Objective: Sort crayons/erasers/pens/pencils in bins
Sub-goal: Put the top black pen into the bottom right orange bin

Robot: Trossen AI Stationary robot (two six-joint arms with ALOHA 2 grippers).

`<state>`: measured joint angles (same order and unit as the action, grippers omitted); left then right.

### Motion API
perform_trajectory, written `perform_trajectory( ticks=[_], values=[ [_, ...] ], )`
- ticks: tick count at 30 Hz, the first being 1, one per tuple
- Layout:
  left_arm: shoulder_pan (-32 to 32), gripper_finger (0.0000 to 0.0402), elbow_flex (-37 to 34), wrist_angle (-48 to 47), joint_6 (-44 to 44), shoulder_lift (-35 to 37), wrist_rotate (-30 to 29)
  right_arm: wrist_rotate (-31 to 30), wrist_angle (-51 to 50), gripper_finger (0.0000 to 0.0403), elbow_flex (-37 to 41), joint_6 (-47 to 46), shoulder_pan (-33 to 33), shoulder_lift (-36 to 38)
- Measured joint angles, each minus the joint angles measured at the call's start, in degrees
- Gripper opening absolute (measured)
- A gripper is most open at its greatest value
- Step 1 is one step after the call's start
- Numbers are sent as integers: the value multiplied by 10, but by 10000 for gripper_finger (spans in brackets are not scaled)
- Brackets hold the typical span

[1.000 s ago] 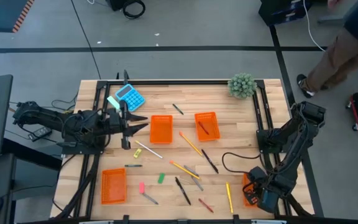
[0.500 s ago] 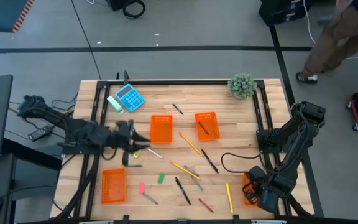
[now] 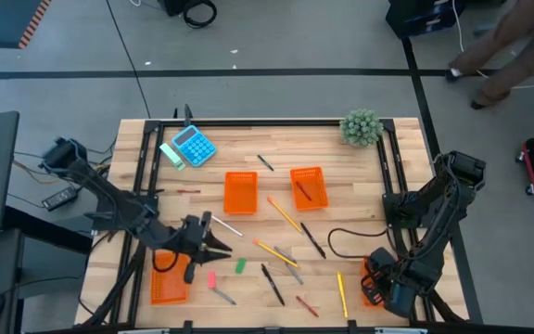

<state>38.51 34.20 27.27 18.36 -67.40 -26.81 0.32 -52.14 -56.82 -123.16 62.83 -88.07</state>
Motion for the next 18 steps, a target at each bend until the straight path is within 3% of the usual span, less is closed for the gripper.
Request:
perform_trajectory(
  ticks=[6, 13, 18],
  values=[
    [9, 68, 0, 100, -37, -38, -1, -22, -1, 99, -28, 28, 0, 0],
    [28, 72, 0, 105, 7, -70, -2, -271, 33, 99, -66, 130, 12, 0],
    [45, 69, 0, 136, 2, -82, -2, -334, 55, 99, -66, 191, 4, 1]
  ],
)
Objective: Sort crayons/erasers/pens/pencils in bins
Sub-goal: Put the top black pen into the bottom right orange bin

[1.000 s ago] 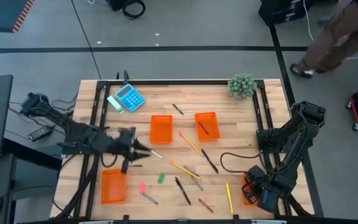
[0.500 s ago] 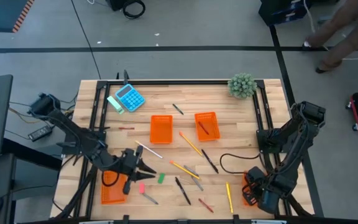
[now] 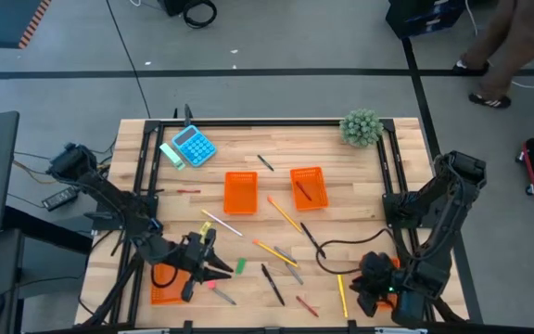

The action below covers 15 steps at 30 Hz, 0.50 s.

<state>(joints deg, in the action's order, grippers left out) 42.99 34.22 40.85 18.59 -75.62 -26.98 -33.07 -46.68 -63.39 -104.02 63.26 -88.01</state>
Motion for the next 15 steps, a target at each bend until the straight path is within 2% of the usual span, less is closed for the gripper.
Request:
perform_trajectory(
  ticks=[7, 13, 15],
  values=[
    [19, 68, 0, 53, -42, 0, 0, -29, 7, 99, 3, 73, -41, 0],
    [32, 66, 0, 93, -73, 0, 0, -23, 93, 99, 3, 192, -91, -22],
    [35, 67, 0, 102, -75, 1, 0, -4, 119, 99, 3, 230, -109, -40]
  ],
)
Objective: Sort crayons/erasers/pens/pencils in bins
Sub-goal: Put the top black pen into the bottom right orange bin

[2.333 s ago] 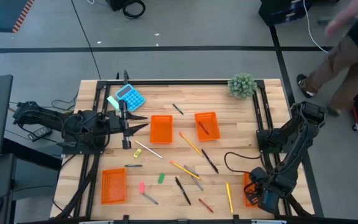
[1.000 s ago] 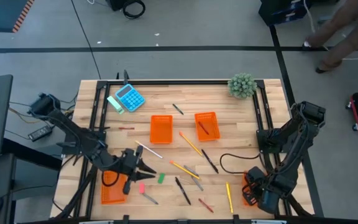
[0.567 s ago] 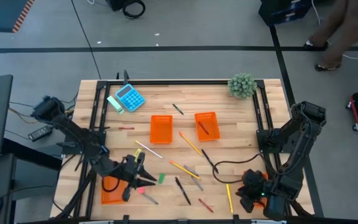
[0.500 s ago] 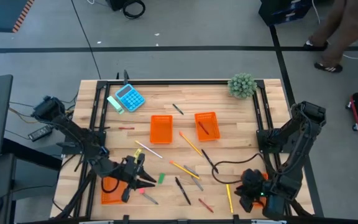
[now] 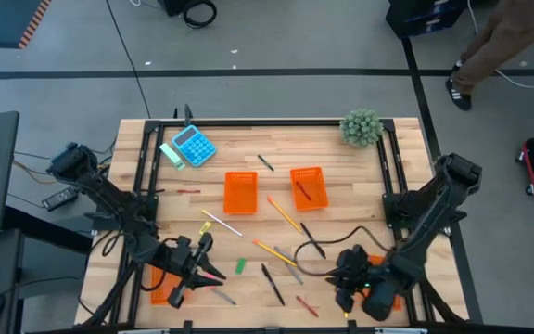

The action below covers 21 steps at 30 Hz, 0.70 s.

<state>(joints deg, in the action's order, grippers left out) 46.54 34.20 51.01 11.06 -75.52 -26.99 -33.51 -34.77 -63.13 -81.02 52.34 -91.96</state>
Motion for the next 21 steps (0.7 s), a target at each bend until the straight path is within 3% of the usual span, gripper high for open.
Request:
perform_trajectory(
  ticks=[8, 18, 21],
  values=[
    [8, 69, 0, 3, -26, 0, 0, 121, 25, 99, 0, 33, -66, -48],
    [5, 75, 0, 16, -61, 0, 0, 163, -26, 99, 0, 142, -154, -14],
    [4, 78, 0, 14, -93, 0, -32, 174, -47, 99, 0, 177, -191, -8]
  ],
)
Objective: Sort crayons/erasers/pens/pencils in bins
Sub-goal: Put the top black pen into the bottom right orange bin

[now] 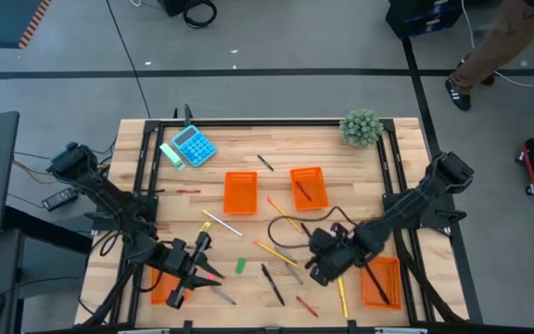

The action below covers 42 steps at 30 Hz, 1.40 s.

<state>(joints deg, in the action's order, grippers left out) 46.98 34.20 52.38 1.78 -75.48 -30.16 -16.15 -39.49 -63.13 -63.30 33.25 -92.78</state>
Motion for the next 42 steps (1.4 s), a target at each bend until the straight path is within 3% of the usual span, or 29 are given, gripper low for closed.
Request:
perform_trajectory(
  ticks=[4, 14, 17, 21, 23, 26, 30, 34, 38, 42],
  values=[
    [-12, 80, 0, -6, -22, 0, -52, -10, -6, 99, 0, 41, -37, 0],
    [-34, 78, 0, -17, 4, -1, -63, -162, 0, 99, 0, 42, -25, 1],
    [-36, 78, 0, -13, -33, -1, -63, -138, 0, 99, 0, 91, -42, 8],
    [-46, 81, 3, 14, -101, 5, -88, -44, -6, 99, 0, 122, -69, 13],
    [-57, 88, 15, 7, -116, 17, -133, 4, -23, 99, 0, 98, -72, 13],
    [-87, 105, 48, -13, -168, 37, -136, 19, -49, 99, 0, 37, -65, 13],
    [-126, 133, 103, -121, -182, 77, -52, 32, -88, 99, 0, -58, -37, 13],
    [-158, 159, 135, -318, -133, 105, 0, 34, -99, 99, 0, -166, 13, 13],
    [-178, 175, 113, -328, -163, 136, 0, -4, -99, 99, 0, -253, 66, 13],
    [-214, 184, 71, -291, -179, 180, 36, -92, -103, 99, 0, -303, 109, 13]
  ],
)
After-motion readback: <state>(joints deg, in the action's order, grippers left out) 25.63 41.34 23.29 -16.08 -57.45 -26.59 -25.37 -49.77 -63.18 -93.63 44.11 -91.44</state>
